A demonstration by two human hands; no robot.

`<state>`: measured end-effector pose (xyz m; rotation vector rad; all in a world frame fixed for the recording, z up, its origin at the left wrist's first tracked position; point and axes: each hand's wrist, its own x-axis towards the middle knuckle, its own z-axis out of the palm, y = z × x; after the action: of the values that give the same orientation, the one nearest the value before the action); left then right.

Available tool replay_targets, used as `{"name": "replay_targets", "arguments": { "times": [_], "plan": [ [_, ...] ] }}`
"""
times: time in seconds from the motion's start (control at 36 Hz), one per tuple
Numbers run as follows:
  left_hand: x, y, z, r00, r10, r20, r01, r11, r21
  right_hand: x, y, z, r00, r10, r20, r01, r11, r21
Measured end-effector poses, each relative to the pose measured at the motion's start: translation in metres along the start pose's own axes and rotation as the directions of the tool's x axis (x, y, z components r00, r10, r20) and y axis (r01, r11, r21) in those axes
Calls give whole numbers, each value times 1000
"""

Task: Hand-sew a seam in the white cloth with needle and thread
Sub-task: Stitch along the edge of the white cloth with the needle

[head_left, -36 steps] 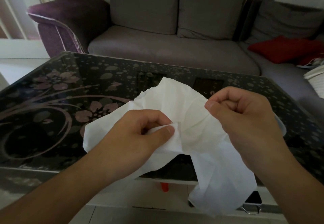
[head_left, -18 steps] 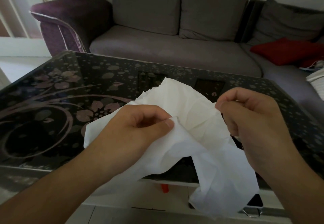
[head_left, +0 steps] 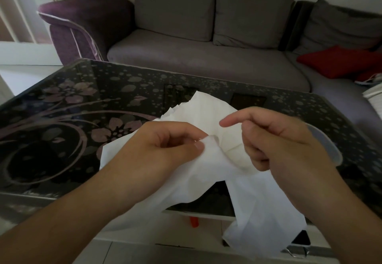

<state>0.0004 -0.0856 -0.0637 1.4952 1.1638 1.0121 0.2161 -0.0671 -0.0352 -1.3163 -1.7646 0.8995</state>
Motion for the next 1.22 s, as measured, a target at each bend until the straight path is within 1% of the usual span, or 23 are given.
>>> {"name": "replay_targets", "arguments": {
  "times": [0.06,0.14,0.19,0.28,0.39,0.44,0.47,0.53,0.56,0.58,0.61,0.64,0.67,0.69,0.72,0.75,0.81,0.89,0.97,1.03,1.08,1.14,1.22],
  "plan": [
    [1,1,-1,1000,2,11,-2,1000,0,-2,-5,5,999,-46,15,47,998,-45],
    [1,0,-2,999,19,28,-18,1000,-8,-4,-10,12,993,-12,115,17,999,-47],
    [-1,-1,-2,999,28,46,-29,1000,11,-5,-9,15,990,-1,143,15,995,-94],
    [-1,-2,0,997,43,71,-47,997,58,-3,-2,14,995,16,102,1,986,-164],
    [0,-2,1,998,47,41,-52,991,125,-6,-4,12,999,34,20,-29,984,-173],
    [0,-2,2,998,47,34,-51,991,127,-2,-8,12,993,115,7,-112,979,-169],
    [0,-2,2,998,48,30,-51,990,133,3,-9,11,978,201,44,-191,966,-175],
    [-1,-3,3,999,46,20,-49,989,139,1,-5,0,905,358,232,-347,934,-90],
    [-1,-3,3,999,44,17,-46,989,138,2,-5,-2,871,394,292,-407,913,-17],
    [-1,-3,4,999,42,15,-43,989,139,4,-6,-3,857,388,338,-412,911,1],
    [0,-2,4,999,40,10,-41,989,143,7,-7,-5,864,356,356,-379,925,-4],
    [0,-2,3,999,40,4,-40,989,146,11,-6,-6,883,336,328,-357,934,5],
    [0,-1,3,999,40,-3,-39,988,146,14,-7,-6,909,347,232,-361,932,20],
    [0,0,2,999,40,-8,-38,989,146,17,-6,-3,942,317,109,-319,948,3],
    [0,0,2,999,38,-11,-36,989,144,11,-5,-1,975,218,42,-216,976,-43],
    [0,0,1,999,34,-12,-33,990,140,3,-4,-1,992,120,29,-118,991,-64],
    [0,1,1,1000,28,-11,-27,991,127,-3,-2,-1,999,33,43,-31,999,-43],
    [0,1,1,999,28,-19,-26,993,119,-1,-4,-2,994,20,106,-19,1000,-10],
    [-1,2,0,999,33,-21,-30,992,121,2,-2,-4,986,62,155,-60,998,-20],
    [-1,2,0,999,28,-21,-25,991,129,2,0,-5,983,98,154,-95,995,-26],
    [-1,2,0,999,27,-24,-24,991,133,2,0,-3,988,68,139,-57,995,-83],
    [-1,1,1,999,35,-29,-31,991,127,5,0,-2,988,80,128,-62,988,-139],
    [-1,1,1,999,41,-36,-36,992,123,3,-6,0,984,117,131,-99,986,-138]
  ]
}}
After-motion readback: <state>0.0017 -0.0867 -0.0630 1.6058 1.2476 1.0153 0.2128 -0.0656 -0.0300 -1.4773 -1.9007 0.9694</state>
